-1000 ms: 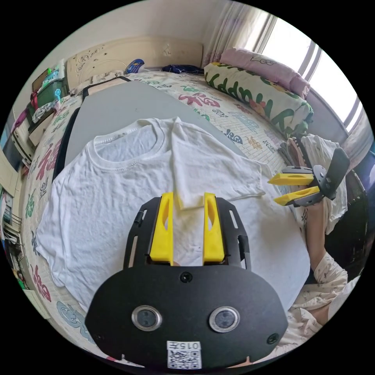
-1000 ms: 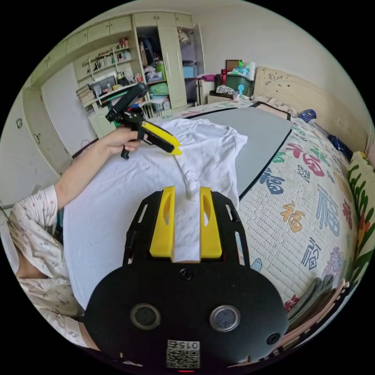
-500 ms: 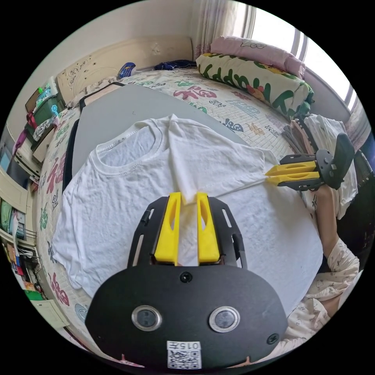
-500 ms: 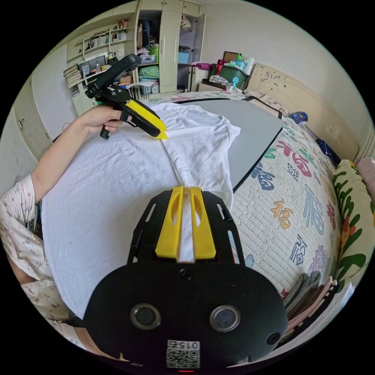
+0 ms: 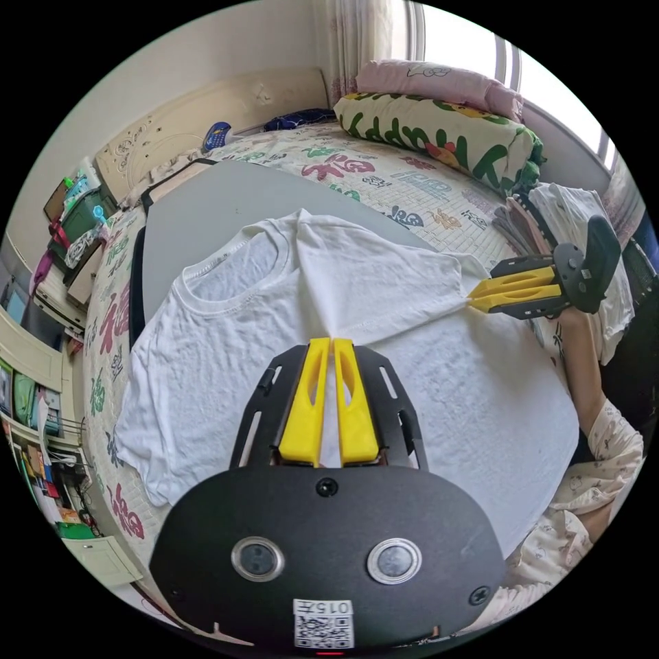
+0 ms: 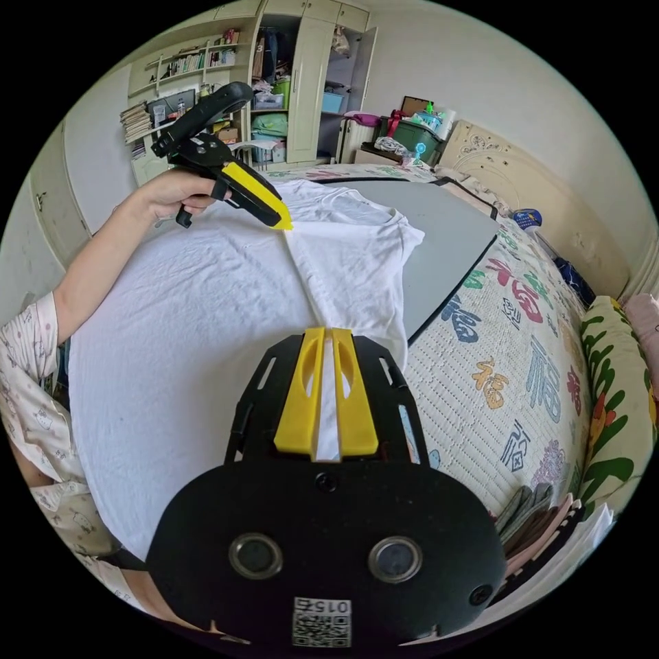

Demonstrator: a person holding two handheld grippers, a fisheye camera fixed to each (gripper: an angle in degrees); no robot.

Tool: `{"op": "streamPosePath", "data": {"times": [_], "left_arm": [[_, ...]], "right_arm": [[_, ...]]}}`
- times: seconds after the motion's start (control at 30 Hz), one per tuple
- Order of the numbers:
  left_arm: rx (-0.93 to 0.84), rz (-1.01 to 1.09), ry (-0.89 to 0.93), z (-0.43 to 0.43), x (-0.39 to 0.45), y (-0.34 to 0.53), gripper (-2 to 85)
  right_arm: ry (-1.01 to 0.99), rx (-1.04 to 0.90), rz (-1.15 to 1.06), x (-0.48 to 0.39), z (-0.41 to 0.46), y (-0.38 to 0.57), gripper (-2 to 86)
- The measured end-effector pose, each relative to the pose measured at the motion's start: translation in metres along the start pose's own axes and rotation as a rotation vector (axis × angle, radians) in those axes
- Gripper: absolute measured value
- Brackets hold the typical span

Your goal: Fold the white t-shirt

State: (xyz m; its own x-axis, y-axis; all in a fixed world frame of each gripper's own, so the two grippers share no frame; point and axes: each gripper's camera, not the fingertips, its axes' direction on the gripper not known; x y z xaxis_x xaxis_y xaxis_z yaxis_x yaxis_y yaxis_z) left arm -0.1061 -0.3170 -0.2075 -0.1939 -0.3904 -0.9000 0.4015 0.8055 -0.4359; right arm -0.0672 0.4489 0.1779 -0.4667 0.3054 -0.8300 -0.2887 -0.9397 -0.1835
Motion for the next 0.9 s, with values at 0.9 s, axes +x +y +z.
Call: {"op": "streamPosePath", "data": {"times": [0.9], "left_arm": [[0.318,-0.709,0.048,-0.266,-0.268,0.188,9.0]], "right_arm": [[-0.153,0.357,0.184,0.127,0.016,0.147,4.2]]}}
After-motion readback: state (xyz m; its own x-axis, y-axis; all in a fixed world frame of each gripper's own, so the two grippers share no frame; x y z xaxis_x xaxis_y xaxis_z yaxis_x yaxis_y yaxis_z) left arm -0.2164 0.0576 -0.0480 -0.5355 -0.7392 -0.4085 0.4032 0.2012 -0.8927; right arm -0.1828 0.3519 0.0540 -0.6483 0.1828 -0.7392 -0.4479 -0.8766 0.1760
